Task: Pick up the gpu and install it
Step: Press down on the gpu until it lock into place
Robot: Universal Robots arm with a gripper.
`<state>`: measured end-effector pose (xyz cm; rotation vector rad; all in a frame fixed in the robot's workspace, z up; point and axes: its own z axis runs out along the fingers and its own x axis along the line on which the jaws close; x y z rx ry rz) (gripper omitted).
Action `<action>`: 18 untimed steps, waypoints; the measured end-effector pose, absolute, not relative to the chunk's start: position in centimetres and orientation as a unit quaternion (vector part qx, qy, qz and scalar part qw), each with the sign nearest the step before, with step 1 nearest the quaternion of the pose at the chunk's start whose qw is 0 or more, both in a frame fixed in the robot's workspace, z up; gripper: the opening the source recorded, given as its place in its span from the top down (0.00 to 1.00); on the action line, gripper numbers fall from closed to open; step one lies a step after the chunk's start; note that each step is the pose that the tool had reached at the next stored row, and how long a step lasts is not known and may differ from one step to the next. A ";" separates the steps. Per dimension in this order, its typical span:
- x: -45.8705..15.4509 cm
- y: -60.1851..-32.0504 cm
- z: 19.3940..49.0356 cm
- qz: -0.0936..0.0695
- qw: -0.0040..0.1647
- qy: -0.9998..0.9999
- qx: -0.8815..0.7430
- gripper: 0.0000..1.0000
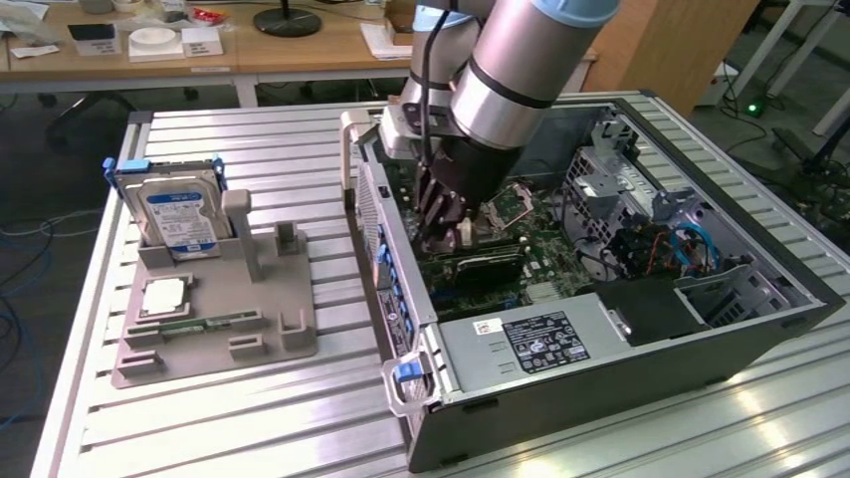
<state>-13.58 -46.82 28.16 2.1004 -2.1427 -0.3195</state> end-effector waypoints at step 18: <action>-13.5 -46.0 27.1 -0.107 0.064 -0.707 0.696 0.90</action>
